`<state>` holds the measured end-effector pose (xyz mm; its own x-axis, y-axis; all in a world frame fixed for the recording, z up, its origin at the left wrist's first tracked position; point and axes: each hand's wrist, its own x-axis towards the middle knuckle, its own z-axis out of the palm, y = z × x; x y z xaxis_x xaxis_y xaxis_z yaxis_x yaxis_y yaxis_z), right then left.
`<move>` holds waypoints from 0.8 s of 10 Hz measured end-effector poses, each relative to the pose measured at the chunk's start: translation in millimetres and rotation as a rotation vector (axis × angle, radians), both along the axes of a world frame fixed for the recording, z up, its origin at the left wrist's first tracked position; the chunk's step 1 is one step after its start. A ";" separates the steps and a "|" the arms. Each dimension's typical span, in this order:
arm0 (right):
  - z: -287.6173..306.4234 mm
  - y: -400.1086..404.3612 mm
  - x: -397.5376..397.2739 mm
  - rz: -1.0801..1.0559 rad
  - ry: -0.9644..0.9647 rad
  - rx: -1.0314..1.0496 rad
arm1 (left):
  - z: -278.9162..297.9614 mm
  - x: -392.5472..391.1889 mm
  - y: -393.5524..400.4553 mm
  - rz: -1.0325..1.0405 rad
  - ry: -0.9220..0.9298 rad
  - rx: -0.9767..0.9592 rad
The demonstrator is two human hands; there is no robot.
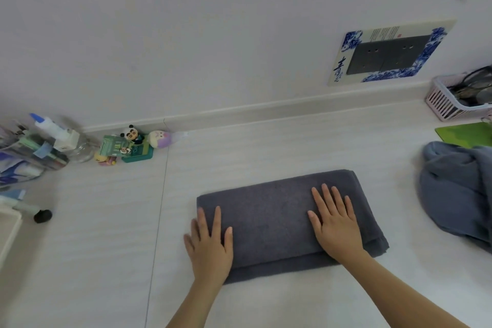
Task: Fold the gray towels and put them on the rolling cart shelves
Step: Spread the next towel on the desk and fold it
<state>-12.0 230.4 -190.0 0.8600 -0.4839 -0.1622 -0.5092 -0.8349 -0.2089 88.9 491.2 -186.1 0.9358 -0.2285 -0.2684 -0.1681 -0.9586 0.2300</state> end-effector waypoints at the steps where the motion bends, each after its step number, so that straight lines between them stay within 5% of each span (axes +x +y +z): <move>1: 14.2 27.1 12.6 -0.087 -0.213 0.312 | 17.2 -3.0 2.4 0.196 0.053 -0.236; 2: 47.1 76.0 23.1 -0.242 -0.457 0.936 | 35.1 6.3 0.9 0.483 0.239 -0.552; 3: 46.9 95.3 29.5 -0.439 -0.500 1.234 | 56.9 21.0 4.5 0.589 0.552 -0.688; 4: 36.7 90.9 35.3 -0.486 -0.490 1.424 | 93.4 23.3 -2.9 0.463 0.700 -0.917; 7: 61.6 56.3 31.0 -0.462 -0.427 1.459 | 156.7 -0.7 -97.8 -0.070 0.448 -0.604; 8: 69.7 22.3 16.1 -0.684 -0.582 1.092 | 163.1 -2.5 -122.0 -0.119 0.384 -0.516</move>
